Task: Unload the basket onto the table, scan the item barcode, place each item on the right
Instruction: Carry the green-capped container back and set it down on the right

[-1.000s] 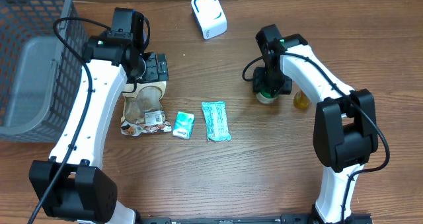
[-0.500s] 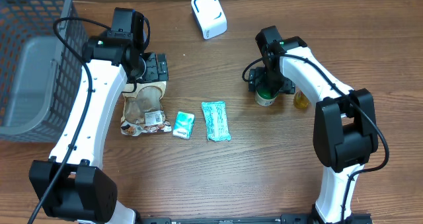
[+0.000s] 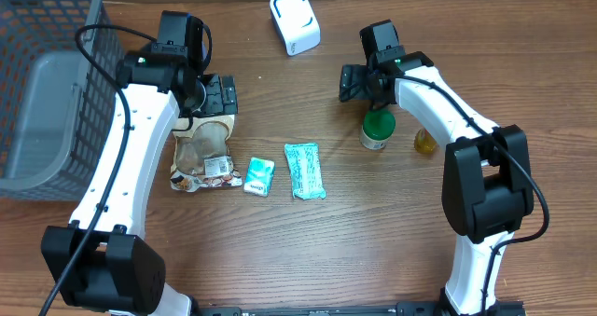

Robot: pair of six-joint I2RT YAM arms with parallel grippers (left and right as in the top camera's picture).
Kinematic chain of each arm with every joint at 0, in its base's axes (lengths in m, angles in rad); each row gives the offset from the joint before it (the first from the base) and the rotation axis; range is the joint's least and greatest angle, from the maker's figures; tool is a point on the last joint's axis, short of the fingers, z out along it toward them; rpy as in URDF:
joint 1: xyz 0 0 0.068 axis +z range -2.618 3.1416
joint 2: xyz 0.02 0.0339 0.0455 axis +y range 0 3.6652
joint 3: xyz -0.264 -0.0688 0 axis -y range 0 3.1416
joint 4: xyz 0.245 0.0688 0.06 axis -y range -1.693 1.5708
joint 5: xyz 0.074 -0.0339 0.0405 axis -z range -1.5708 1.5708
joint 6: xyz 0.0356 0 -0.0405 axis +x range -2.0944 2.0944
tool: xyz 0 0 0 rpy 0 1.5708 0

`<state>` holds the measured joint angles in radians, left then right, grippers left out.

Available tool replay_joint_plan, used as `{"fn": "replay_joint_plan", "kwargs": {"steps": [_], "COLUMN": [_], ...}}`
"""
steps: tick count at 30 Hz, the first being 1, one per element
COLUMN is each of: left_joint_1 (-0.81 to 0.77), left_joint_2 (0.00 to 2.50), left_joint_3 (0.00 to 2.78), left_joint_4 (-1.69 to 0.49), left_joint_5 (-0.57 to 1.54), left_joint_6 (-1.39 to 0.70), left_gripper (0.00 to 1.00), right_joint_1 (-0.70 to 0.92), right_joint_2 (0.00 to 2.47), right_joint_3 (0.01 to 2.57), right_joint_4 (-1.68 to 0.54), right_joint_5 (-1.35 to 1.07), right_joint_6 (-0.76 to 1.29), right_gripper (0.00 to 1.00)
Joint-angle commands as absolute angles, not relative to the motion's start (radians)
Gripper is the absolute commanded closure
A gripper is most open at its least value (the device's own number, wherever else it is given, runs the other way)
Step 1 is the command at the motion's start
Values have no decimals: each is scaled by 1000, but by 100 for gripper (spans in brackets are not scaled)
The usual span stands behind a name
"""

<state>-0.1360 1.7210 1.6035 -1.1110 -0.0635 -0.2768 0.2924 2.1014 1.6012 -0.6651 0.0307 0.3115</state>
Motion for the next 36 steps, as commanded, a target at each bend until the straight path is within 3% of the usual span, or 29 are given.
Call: {"fn": "replay_joint_plan", "kwargs": {"steps": [1, 12, 16, 18, 20, 29, 36], "left_joint_1": [-132, -132, -133, -132, -132, -132, -132], "left_joint_2": [1723, 1723, 1723, 1723, 1723, 1723, 1723], "left_joint_3": [1618, 1618, 1618, 1618, 1618, 1618, 1618], "left_joint_4": [-1111, -1111, -1111, -1111, -1111, -1111, -1111], "left_joint_5": [-59, -59, -58, -59, -59, -59, -59], "left_joint_6": [-258, -258, -258, -258, -258, -258, -258], "left_gripper": [0, 0, 0, 0, 0, 0, 0], "right_joint_1": [329, 469, 477, 475, 468, 430, 406], "right_joint_2": [2080, 2080, 2080, 2080, 2080, 2080, 2080], "right_joint_3": [1598, 1598, 1598, 1598, 1598, 1598, 1598], "right_joint_4": [-647, -698, -827, -903, -960, -1061, -1065], "right_joint_5": [-111, -105, -28, 19, 44, 200, 176], "right_joint_6": [317, 337, 404, 423, 423, 423, 422], "right_gripper": [14, 15, 24, 40, 44, 42, 39]}}
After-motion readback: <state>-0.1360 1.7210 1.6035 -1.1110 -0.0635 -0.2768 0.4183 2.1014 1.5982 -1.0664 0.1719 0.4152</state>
